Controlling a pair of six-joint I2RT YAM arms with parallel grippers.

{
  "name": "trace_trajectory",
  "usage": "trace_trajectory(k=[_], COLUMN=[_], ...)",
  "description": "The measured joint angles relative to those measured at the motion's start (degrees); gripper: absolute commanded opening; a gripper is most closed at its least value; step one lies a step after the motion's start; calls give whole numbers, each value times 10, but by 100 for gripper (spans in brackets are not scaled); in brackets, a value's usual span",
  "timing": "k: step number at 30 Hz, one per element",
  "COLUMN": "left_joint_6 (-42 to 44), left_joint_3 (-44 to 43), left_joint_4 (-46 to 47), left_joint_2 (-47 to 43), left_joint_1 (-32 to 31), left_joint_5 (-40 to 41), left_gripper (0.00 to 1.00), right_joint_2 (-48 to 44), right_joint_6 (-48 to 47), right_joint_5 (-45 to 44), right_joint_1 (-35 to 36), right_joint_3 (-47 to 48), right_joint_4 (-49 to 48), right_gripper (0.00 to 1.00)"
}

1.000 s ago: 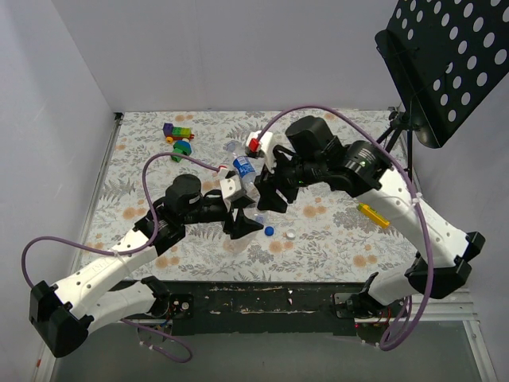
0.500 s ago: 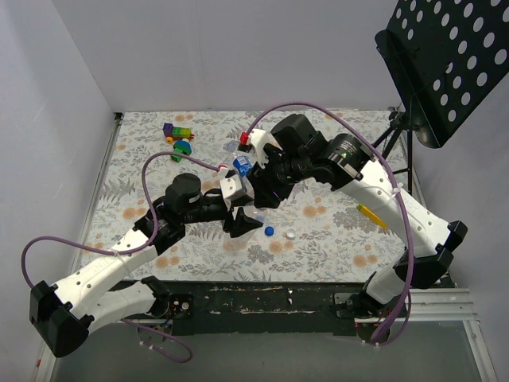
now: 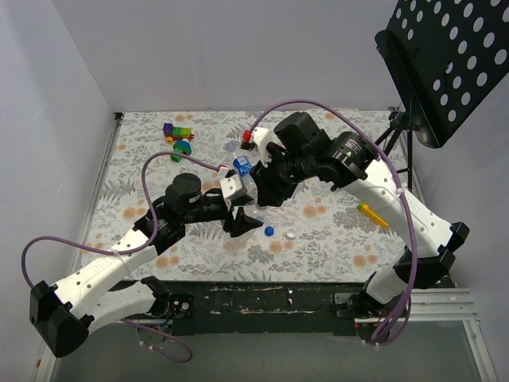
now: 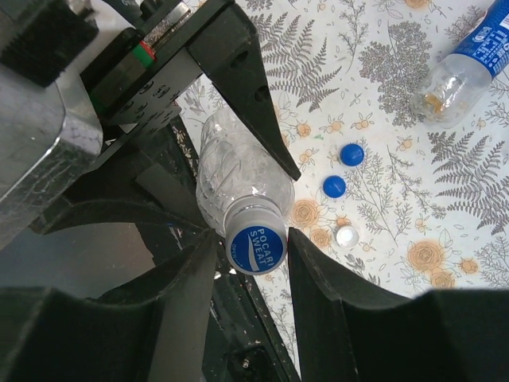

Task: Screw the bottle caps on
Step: Screw the bottle cap onto the plastic bottle.

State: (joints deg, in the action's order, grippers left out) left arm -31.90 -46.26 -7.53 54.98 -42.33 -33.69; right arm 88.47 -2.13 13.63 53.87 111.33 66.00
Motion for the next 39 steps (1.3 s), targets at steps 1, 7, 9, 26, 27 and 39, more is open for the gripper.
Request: trace_trajectory(k=[1,7,9,26,27,39], left_joint_6=[0,0,0,3,2,52], left_joint_3=[0,0,0,-1,-1,-32], left_joint_4=[0,0,0,-11,-10,-63], left_joint_2=[0,0,1,8,10,43], left_joint_1=[0,0,0,25,38,152], left_joint_5=[1,2,2,-48,-71,-318], left_gripper=[0,0,0,0,0,0], right_joint_2=[0,0,1,-6,-8,-102], right_joint_6=[0,0,-1,-27,-31,-131], right_joint_5=[0,0,-1,3,5,75], right_joint_1=[0,0,0,0,0,-2], right_joint_3=[0,0,0,-21,-24,-102], right_joint_4=[2,12,14,0,-6,-88], right_gripper=[48,46,44,1,1,1])
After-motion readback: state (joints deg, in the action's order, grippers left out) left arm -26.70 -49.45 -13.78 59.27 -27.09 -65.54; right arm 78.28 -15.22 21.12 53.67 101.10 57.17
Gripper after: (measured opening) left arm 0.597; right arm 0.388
